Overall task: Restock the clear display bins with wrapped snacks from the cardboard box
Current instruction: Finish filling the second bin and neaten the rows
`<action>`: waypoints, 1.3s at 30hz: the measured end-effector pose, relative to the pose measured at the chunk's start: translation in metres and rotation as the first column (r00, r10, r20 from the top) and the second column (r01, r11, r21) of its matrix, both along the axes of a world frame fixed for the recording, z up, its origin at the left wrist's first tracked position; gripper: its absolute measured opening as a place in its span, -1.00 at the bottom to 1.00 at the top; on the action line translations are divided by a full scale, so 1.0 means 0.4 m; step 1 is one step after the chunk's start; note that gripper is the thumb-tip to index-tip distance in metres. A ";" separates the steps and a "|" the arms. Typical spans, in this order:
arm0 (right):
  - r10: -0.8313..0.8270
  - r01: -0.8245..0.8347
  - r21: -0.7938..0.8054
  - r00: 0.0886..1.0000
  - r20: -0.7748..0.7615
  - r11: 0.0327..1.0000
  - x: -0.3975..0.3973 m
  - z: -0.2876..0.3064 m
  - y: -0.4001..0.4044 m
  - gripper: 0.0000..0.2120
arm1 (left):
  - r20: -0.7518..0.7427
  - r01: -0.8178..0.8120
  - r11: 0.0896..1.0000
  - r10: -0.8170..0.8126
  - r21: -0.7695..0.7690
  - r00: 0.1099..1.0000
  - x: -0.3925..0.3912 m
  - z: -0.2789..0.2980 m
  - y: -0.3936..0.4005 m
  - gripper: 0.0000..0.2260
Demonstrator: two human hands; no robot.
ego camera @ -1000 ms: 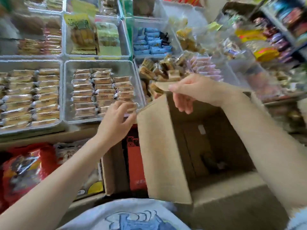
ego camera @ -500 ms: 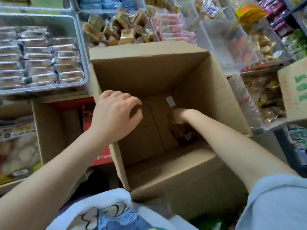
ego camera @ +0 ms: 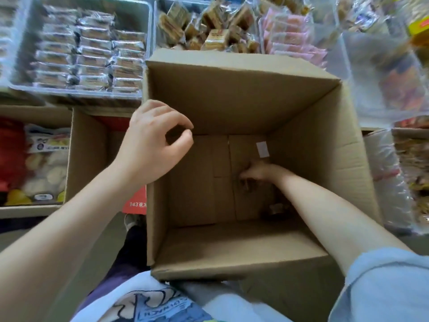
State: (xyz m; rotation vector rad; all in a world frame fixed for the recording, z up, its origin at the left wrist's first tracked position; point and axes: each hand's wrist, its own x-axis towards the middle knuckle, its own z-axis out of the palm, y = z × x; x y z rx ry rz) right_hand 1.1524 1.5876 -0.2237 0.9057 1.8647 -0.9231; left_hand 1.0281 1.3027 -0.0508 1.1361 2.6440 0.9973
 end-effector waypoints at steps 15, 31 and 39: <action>-0.665 0.143 -0.806 0.656 -0.357 0.574 -0.219 0.608 -0.163 -0.43 | -0.002 -0.043 0.961 0.045 0.272 0.999 -0.137 0.026 -0.004 -0.65; -0.702 0.405 -0.581 0.510 -0.497 0.706 -0.855 0.541 -0.454 -0.76 | 0.073 0.000 0.881 0.039 -0.473 0.997 -0.697 -0.281 -0.310 -0.12; -0.454 0.487 -0.199 0.490 -0.744 0.851 -1.135 0.341 -0.417 -0.71 | 0.053 0.104 0.871 -0.090 -0.480 0.995 -0.745 -0.318 -0.319 -0.19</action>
